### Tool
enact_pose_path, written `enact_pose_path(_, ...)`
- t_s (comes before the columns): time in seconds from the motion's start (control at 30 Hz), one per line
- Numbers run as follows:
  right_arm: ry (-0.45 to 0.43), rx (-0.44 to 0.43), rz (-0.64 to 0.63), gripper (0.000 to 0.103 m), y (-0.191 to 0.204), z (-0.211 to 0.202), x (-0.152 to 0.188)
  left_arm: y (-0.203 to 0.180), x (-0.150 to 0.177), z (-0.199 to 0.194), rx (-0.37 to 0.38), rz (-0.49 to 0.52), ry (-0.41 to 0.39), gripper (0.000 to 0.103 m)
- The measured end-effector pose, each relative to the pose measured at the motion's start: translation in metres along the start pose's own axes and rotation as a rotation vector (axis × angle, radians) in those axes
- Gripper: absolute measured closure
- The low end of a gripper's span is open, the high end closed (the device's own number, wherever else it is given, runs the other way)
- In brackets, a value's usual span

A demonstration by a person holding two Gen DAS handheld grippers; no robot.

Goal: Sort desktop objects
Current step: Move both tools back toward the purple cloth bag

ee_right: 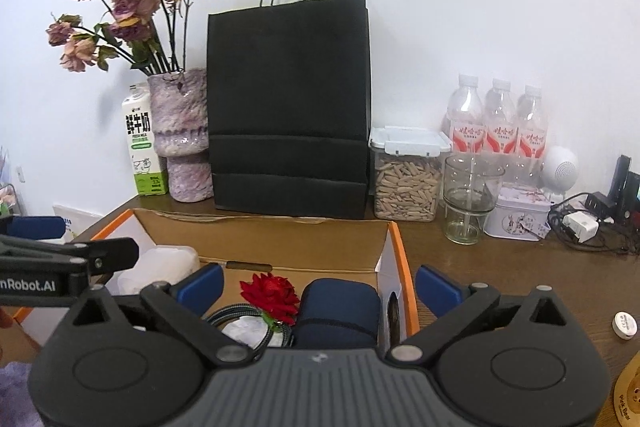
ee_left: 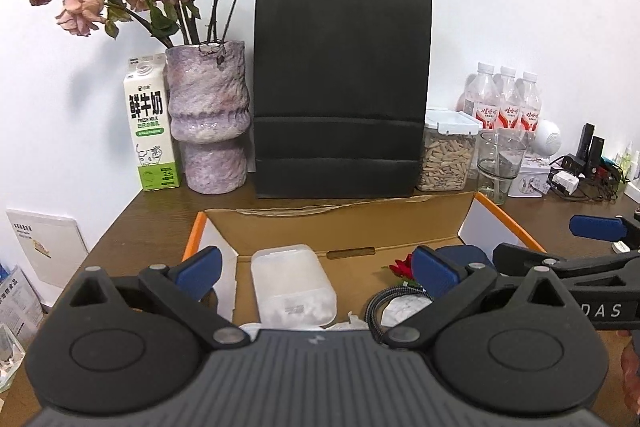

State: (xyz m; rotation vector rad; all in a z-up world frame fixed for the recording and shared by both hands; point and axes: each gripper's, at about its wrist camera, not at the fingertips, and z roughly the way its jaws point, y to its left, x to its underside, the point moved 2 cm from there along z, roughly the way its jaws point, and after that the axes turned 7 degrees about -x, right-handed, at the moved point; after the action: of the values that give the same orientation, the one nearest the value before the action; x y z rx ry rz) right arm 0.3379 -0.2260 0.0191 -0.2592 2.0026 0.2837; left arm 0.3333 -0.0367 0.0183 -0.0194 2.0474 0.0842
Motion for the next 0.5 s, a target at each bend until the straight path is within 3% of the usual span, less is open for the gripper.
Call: enact_pose_path(0.5, 0.015, -0.053, -0.057, 0.0, 0.038, -0.043, 0.022, 0.042, 0.026, -0.055, -0.032, -0.029, -0.015, 0.0)
